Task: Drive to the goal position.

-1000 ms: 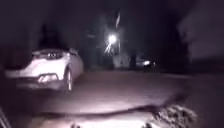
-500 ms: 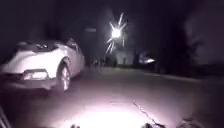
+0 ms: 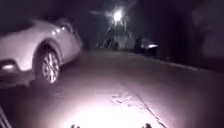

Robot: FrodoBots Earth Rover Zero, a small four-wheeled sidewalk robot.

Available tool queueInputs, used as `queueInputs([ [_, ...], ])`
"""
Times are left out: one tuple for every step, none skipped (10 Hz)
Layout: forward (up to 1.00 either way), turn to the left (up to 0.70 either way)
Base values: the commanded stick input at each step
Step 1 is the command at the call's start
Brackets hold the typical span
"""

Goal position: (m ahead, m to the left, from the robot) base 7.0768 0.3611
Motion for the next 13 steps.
queueInputs([
  [1.00,-0.40],
  [1.00,-0.19],
  [1.00,-0.04],
  [1.00,0.00],
  [1.00,0.00],
  [1.00,0.00],
  [1.00,0.00],
  [1.00,0.00],
  [1.00,0.00],
  [1.00,0.00],
  [1.00,0.00],
  [1.00,0.00],
  [1.00,0.00],
])
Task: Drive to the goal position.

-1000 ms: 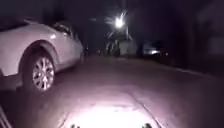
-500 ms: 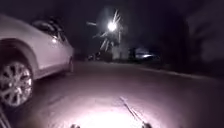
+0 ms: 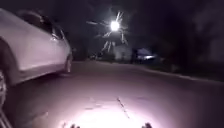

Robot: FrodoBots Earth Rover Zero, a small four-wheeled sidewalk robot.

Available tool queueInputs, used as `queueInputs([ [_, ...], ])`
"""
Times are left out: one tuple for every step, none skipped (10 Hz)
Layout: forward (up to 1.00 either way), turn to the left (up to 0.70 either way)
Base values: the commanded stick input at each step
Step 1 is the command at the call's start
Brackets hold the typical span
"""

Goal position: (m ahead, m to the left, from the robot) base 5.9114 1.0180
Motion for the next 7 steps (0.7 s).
queueInputs([
  [1.00,0.00],
  [1.00,0.00],
  [1.00,0.00],
  [1.00,0.00],
  [1.00,0.00],
  [1.00,0.00],
  [1.00,0.00],
])
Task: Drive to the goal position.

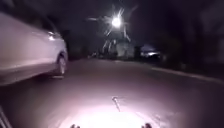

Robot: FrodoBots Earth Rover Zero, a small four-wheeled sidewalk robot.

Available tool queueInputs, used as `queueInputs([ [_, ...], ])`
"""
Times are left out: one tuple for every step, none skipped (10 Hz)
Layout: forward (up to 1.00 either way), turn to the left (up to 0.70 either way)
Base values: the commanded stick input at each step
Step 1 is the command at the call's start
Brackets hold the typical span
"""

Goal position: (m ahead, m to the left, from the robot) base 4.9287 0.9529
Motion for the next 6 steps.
queueInputs([
  [1.00,0.00],
  [1.00,0.00],
  [1.00,0.00],
  [1.00,0.00],
  [1.00,0.00],
  [1.00,0.00],
])
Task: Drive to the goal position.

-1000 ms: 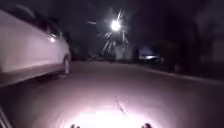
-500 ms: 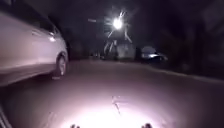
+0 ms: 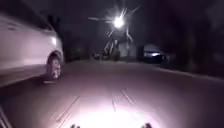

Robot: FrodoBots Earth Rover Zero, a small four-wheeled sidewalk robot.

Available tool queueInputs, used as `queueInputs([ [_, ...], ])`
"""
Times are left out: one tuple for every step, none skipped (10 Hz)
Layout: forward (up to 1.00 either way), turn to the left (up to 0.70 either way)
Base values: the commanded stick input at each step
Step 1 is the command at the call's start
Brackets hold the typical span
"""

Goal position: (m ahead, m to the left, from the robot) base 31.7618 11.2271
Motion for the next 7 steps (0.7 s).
queueInputs([
  [1.00,0.00],
  [1.00,0.00],
  [1.00,0.00],
  [1.00,0.00],
  [1.00,0.00],
  [1.00,0.00],
  [1.00,0.00],
])
